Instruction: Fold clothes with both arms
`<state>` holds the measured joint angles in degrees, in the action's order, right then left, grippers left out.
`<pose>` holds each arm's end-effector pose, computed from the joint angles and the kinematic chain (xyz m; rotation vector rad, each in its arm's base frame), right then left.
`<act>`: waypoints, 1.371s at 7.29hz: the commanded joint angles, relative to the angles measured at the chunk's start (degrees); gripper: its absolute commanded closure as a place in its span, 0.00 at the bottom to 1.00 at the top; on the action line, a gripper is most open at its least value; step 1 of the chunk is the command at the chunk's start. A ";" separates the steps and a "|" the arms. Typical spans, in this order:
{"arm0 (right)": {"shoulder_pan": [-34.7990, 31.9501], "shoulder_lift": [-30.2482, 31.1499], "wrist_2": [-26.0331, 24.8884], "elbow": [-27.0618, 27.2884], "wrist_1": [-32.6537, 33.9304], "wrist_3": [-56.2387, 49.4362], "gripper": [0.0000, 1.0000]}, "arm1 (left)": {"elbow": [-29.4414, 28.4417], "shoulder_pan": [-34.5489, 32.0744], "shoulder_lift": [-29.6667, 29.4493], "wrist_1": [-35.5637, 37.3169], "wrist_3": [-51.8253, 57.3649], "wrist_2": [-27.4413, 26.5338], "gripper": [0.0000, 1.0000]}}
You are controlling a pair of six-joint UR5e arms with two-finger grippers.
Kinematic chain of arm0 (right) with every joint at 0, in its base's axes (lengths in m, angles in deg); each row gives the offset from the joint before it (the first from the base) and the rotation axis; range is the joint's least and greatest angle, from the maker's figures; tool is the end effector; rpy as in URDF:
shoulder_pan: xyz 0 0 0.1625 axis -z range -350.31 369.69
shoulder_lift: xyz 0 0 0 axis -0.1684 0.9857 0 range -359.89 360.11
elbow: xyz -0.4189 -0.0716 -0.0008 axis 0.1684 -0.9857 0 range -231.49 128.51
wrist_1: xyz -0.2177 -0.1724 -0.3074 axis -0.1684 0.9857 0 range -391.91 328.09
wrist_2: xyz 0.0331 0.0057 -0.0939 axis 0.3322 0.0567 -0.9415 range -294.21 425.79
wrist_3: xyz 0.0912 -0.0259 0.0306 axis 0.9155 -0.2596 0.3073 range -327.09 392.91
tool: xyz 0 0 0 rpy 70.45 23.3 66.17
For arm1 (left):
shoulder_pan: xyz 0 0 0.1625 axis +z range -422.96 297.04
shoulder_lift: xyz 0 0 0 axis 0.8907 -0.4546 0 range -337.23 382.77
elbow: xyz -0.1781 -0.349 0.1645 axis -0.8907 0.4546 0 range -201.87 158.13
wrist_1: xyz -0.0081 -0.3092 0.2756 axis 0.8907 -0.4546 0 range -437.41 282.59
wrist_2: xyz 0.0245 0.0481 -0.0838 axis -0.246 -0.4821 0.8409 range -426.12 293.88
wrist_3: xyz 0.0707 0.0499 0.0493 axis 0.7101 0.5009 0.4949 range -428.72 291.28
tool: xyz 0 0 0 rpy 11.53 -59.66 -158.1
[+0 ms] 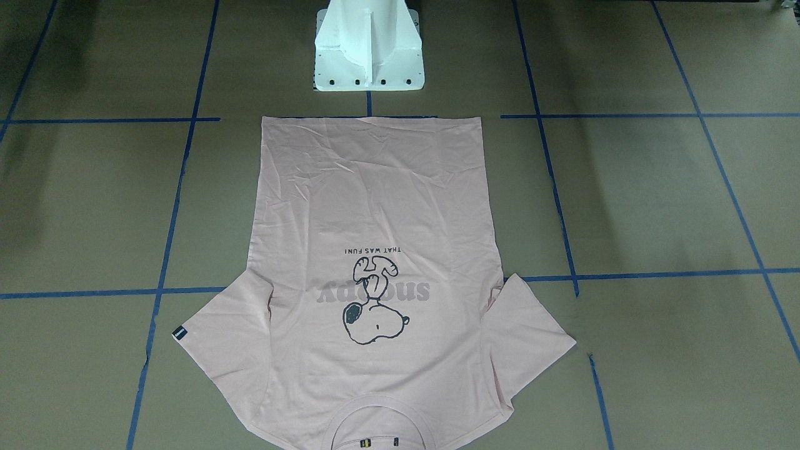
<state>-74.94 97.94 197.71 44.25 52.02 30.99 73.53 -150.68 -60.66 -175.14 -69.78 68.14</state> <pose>0.0254 -0.4430 0.6648 0.0445 -0.7337 -0.1467 -0.0458 -0.4529 0.6522 0.0863 0.7747 0.0646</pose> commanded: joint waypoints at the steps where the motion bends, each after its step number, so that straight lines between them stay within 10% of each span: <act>1: 0.00 0.00 0.00 0.06 0.00 -0.01 0.00 | 0.22 0.00 -0.07 0.00 0.00 0.04 0.00; 7: 0.00 -1.14 -0.09 0.67 -0.26 -0.01 0.00 | 1.10 0.09 -0.67 -6.67 0.18 -6.56 0.00; 10: 0.00 -5.17 -0.44 -0.20 -10.68 0.25 0.00 | 0.93 0.09 -3.84 -24.54 0.18 -6.38 0.00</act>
<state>-74.94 94.60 197.46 44.24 46.14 31.14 74.44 -150.59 -63.43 -191.60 -69.66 61.92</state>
